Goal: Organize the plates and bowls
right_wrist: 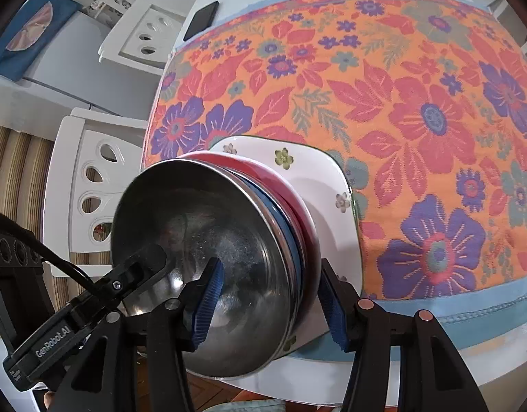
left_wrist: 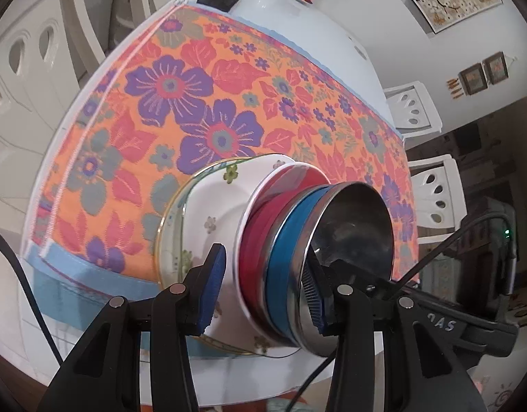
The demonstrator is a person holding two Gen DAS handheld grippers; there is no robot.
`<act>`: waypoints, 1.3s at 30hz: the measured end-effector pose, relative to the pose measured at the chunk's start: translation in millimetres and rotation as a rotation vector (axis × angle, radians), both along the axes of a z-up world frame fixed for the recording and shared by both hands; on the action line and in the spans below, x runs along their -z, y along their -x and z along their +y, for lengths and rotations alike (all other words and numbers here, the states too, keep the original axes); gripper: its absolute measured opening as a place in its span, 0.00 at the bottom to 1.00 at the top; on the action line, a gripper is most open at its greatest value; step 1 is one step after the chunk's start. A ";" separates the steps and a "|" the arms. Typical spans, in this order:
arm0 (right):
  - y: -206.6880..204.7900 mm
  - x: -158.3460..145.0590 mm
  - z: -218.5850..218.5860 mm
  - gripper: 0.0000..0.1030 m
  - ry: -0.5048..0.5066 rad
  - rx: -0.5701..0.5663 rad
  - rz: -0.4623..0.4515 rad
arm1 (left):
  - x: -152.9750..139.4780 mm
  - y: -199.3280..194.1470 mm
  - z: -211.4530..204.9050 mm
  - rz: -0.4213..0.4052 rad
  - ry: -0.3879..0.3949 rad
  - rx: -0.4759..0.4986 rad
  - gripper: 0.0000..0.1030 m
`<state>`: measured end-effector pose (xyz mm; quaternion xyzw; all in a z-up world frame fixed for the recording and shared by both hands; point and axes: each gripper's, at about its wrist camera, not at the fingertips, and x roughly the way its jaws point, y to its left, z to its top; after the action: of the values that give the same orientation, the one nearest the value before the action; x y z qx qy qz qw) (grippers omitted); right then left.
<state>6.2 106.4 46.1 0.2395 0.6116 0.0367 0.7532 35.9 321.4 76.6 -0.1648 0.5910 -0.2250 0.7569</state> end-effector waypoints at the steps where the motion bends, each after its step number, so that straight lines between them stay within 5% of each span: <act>1: 1.4 -2.3 0.0 0.51 0.005 -0.001 -0.005 | -0.8 0.7 1.0 -0.003 -0.005 0.000 0.39; 9: 15.1 -26.5 3.2 0.52 0.062 -0.010 -0.055 | -14.8 11.3 10.2 -0.035 -0.019 -0.023 0.39; 18: 42.8 -65.9 16.7 0.55 0.116 0.019 -0.130 | -74.8 38.2 10.6 -0.182 -0.041 -0.066 0.42; 29: 79.2 -100.3 41.9 0.58 0.311 0.080 -0.234 | -129.6 68.3 1.0 -0.408 -0.212 -0.100 0.52; 33: 83.4 -109.1 40.2 0.67 0.369 0.117 -0.272 | -130.0 74.0 -7.5 -0.417 -0.277 -0.082 0.52; 39: 80.8 -108.5 40.0 0.67 0.386 0.129 -0.259 | -118.8 74.0 -16.1 -0.364 -0.282 -0.058 0.52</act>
<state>-74.6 146.3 154.5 0.1232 0.4890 -0.0986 0.8579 -38.1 305.3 195.3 -0.0312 0.4655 -0.1441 0.8727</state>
